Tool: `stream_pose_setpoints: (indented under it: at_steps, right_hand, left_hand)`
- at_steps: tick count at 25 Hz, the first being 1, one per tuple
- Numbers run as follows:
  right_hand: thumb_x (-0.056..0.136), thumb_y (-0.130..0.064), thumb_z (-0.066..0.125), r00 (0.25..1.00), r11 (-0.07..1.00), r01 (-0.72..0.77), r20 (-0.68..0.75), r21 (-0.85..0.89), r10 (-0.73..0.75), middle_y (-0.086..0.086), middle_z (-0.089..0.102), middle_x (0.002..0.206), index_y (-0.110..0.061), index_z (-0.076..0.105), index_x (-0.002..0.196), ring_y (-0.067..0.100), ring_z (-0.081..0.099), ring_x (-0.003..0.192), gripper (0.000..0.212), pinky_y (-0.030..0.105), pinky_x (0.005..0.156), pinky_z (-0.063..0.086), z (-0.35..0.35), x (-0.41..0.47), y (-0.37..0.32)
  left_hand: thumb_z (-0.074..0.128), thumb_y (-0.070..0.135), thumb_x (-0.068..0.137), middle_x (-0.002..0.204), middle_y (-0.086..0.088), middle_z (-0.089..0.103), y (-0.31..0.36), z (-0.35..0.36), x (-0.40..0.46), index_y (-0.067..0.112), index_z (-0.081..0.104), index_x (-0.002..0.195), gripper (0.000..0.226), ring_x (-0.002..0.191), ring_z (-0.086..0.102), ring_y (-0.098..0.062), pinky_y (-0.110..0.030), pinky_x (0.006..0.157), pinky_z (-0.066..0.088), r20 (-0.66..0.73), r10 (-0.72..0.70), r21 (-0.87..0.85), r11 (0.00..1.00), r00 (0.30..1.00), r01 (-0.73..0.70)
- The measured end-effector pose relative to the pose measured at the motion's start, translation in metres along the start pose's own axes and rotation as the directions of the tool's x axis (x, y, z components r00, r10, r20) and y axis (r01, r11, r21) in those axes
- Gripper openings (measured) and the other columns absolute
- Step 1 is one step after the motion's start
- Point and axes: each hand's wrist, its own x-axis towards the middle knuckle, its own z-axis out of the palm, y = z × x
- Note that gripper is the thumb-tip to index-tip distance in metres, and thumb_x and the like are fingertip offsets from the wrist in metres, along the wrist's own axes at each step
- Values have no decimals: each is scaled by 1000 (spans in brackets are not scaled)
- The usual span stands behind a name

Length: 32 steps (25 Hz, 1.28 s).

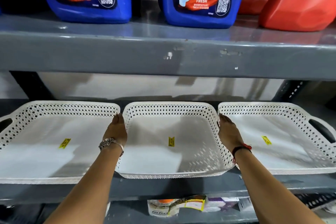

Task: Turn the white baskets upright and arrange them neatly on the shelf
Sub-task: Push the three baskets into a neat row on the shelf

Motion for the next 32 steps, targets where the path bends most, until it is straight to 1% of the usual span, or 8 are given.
stream_pose_setpoints:
  at_steps: [9, 14, 17, 19, 22, 25, 28, 32]
  right_hand:
    - [90, 11, 35, 1000, 1000, 3, -16, 8, -3, 20, 37, 145, -3, 27, 144, 36, 44, 128, 57, 38, 103, 40, -7, -22, -2]
    - [91, 7, 34, 1000, 1000, -2, -3, 18, 2, 20, 39, 145, -4, 26, 144, 35, 44, 128, 55, 38, 102, 40, -11, -28, -3]
    - [93, 5, 34, 1000, 1000, -9, -1, 29, 9, 19, 39, 145, -5, 27, 144, 35, 44, 128, 53, 37, 103, 40, -12, -30, -3]
    - [94, 2, 34, 1000, 999, -7, -7, 45, 7, 19, 40, 144, -5, 28, 144, 35, 45, 127, 51, 37, 102, 40, -12, -31, -3]
    - [95, 0, 34, 1000, 998, -5, 1, 56, 5, 19, 40, 144, -6, 27, 144, 35, 45, 127, 50, 37, 102, 40, -14, -31, -3]
    - [95, 1, 33, 1000, 998, 7, 10, 58, -8, 17, 40, 145, -8, 29, 144, 34, 44, 128, 50, 37, 103, 39, -14, -31, -3]
    - [94, 2, 33, 1000, 998, 6, 7, 62, -6, 16, 41, 145, -6, 34, 141, 33, 44, 130, 48, 36, 106, 38, -14, -31, -3]
    - [94, 2, 34, 1000, 998, 5, 17, 55, -5, 17, 41, 145, -5, 32, 142, 32, 44, 130, 48, 35, 106, 38, -15, -32, -4]
  left_hand:
    - [25, -9, 92, 160, -10, 7, -2, -2, -21, 4, 6, 150, 63, 146, 18, -27, -34, 120, 23, -10, -29, -40, 999, 1000, 29]
    - [30, -8, 92, 159, -11, 14, -1, -3, -28, 4, 10, 150, 63, 144, 22, -30, -37, 118, 27, -14, -53, -49, 997, 999, 52]
    - [30, -6, 92, 158, -12, 19, 0, -5, -31, 5, 13, 150, 62, 141, 29, -33, -39, 115, 32, -4, -66, -70, 995, 998, 66]
    - [30, -2, 93, 155, -15, 26, 0, -6, -30, 4, 17, 149, 58, 137, 35, -35, -41, 112, 35, -1, -69, -87, 994, 998, 69]
    - [31, 14, 98, 146, -21, 37, 0, -8, -30, 1, 26, 146, 49, 129, 44, -39, -42, 105, 40, -13, -52, -112, 992, 999, 50]
    - [29, 23, 100, 144, -21, 41, 2, -10, -32, 0, 31, 143, 49, 129, 44, -37, -41, 104, 40, -17, -61, -133, 989, 998, 58]
    - [28, 25, 100, 143, -21, 43, 2, -12, -32, 0, 33, 142, 49, 130, 43, -37, -40, 104, 39, -9, -65, -140, 988, 998, 63]
    - [29, 29, 100, 143, -21, 44, 2, -12, -29, 1, 36, 140, 50, 131, 42, -36, -41, 106, 38, -8, -72, -178, 982, 997, 70]
